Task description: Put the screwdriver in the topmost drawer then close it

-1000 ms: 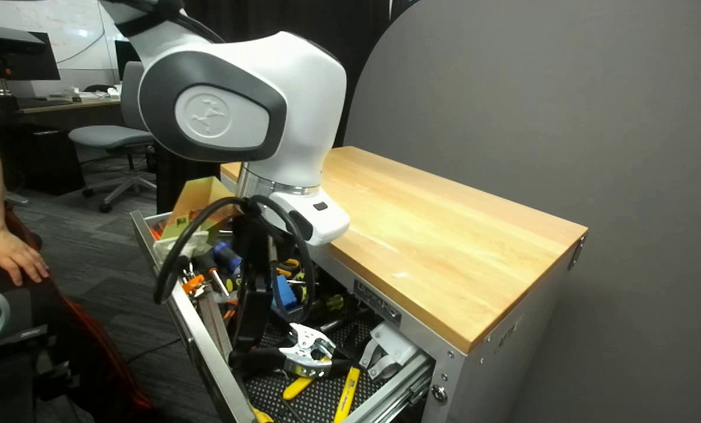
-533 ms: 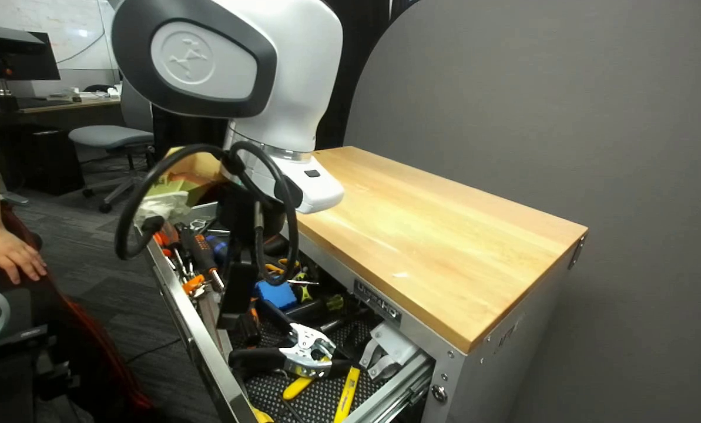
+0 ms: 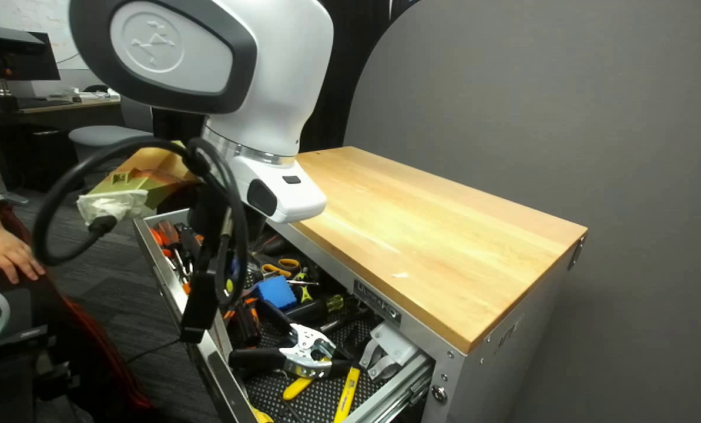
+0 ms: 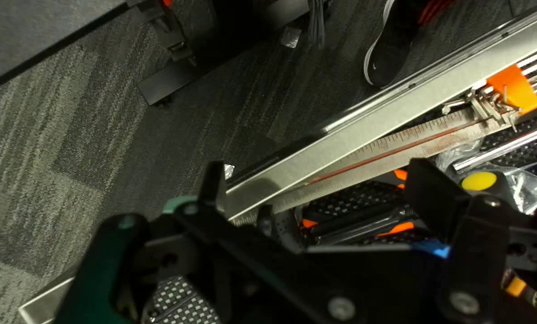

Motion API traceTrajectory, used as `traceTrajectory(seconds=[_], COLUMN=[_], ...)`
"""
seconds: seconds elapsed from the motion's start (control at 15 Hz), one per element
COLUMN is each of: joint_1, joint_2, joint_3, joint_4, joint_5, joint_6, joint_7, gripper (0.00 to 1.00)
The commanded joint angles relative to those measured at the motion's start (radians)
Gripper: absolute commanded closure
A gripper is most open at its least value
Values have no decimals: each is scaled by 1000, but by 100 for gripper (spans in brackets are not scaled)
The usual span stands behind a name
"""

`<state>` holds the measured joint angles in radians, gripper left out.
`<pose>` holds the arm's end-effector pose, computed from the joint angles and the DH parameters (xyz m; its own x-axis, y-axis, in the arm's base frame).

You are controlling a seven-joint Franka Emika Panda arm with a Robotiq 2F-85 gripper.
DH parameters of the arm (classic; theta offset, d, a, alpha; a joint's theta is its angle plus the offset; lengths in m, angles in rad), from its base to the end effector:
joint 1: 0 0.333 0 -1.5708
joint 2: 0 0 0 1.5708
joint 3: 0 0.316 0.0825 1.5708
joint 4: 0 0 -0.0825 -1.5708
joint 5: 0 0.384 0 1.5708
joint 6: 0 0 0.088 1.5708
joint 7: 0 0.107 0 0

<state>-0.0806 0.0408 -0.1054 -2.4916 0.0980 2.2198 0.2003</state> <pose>0.4267 -0.0774 0.2490 0.8510 -0.4219 -0.3128 -0.4410 -0.8975 0.0107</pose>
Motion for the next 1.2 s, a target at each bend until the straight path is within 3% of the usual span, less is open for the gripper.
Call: traceTrajectory(seconds=[0.0,0.47,0.53,0.6,1.13], joint_1=[-10,-9,-8,-9,-6], joint_2=[-30,47,57,70,120], joint_3=[-5,-2,-2,-1,17], joint_4=[-39,-59,-60,-60,-62], joint_5=[-10,32,36,42,130], joint_6=[-14,46,62,82,220], joint_7=[22,15,11,8,-21], gripper=[0,0,25,26,89])
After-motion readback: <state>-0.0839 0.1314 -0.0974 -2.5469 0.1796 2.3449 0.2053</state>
